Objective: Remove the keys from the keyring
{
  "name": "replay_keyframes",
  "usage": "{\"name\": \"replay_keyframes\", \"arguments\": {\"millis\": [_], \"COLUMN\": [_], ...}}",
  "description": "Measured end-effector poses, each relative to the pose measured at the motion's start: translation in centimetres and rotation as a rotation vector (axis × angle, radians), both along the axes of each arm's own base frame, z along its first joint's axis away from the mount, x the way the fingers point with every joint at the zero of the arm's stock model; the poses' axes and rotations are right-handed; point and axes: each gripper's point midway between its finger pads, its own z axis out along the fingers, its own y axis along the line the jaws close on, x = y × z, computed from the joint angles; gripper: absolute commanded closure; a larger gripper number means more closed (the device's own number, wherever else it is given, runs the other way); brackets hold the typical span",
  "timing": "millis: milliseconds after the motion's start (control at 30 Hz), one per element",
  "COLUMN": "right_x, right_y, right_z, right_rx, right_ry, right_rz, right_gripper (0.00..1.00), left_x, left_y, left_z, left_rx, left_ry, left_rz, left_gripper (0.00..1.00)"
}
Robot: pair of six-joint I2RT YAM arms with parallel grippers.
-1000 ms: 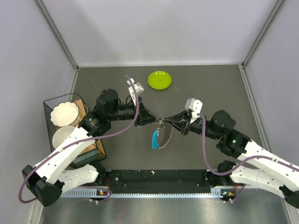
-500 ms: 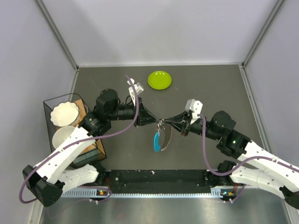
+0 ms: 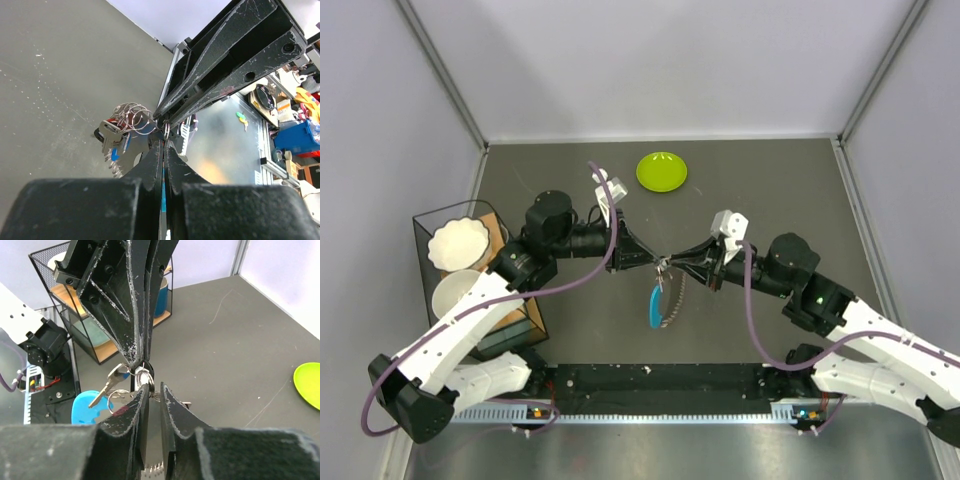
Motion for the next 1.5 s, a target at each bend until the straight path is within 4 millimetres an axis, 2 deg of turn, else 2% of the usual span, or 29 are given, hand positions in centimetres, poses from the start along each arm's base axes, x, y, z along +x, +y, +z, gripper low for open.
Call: {"name": "replay_keyframes", "arguments": {"millis": [233,833,900,967,1033,1500], "right_x": [0.3,-0.3,-0.3,-0.4,-0.5,0.3], "right_y": [0.4,1.8,1.8,1.8,1.8,1.2], "right_z": [0.6,-0.9,-1.0,-1.3,-1.5,-1.5], "right_rx": [-0.023,-0.129,-0.133,-0.142,-0.148,-0.151], "right_ry": [0.017,0.103,0.108,0.116,0.123,0.116], "right_rz": [0.008,0.088,0.091,0.095,0.099,0.046], "right_gripper": [0.76,0.74,0.76,0.83,0.99,1.0], "left_x": [0.0,-0.3,-0.3,-0.3,-0.3,0.7], "left_y": [0.1,0.3,0.3,0.3,0.3,0.5], "left_z": [0.0,-0.7,-0.8,-0.8,-0.8,-1.5], "left_rx": [-0.001,0.025,0.026,0.026,0.027,0.074], "left_ry": [0.0,0.016,0.015,0.015,0.015,-0.016], "left_rz": [-0.004,-0.014,-0.014,-0.014,-0.013,0.045], "left_gripper": [1.0,1.0,1.0,1.0,1.0,1.0]}}
